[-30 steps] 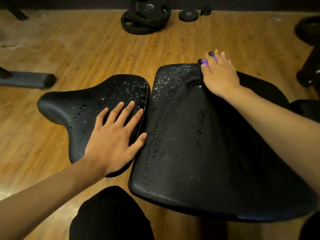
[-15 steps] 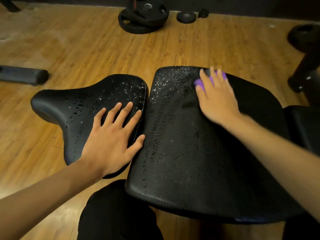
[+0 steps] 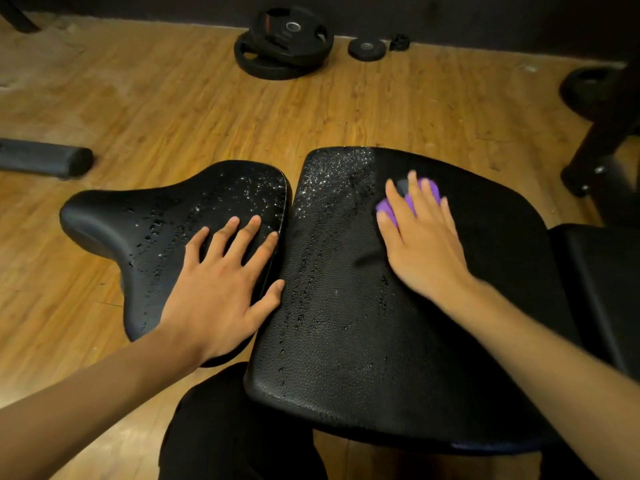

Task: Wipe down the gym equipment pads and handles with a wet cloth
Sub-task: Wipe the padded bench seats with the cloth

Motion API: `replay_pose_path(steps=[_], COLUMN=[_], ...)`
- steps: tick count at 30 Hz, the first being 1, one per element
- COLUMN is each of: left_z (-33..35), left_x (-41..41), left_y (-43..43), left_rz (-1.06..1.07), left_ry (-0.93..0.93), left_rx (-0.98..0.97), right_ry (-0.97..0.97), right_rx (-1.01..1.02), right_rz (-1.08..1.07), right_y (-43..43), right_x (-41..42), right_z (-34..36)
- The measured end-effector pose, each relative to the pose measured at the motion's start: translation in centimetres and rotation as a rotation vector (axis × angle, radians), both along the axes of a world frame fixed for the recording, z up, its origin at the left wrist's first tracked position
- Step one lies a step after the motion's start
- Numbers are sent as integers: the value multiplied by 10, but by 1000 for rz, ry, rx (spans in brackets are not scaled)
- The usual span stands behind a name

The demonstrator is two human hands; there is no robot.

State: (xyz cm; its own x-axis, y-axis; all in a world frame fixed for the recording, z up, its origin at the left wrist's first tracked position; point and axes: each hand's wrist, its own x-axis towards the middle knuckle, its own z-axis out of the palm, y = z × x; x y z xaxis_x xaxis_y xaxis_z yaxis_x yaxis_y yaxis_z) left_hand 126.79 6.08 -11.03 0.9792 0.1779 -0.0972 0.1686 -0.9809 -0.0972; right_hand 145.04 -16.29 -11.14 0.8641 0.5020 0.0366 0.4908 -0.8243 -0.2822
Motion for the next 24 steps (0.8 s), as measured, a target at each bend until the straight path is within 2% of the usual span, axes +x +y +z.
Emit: replay_pose_path(steps=[5,7,13,17,20,22,24], left_z=[1,1,4,1,0,-1,0], left_x=[1,0,1,2,3,1,0], left_y=[0,-1,-2,0,1,0,0], left_rz=[10,13,2,-6,3,6,9], left_ry=[-8,4,18,-7,-9,2,12], left_rx=[-12,-9,-15,-22,-22,-15,-18], right_ry=[-33,-36,-16,-87,38,25,-55], right_rx=[1,16,-34,-39,47,0,-15], right_rz=[-49,-61,45,10,-113,-140,-69], right_y=[65,67,10,47,84,85,63], right_x=[88,83,-14,61,113,107,64], right_z=[14,15,0,0,14,15,6])
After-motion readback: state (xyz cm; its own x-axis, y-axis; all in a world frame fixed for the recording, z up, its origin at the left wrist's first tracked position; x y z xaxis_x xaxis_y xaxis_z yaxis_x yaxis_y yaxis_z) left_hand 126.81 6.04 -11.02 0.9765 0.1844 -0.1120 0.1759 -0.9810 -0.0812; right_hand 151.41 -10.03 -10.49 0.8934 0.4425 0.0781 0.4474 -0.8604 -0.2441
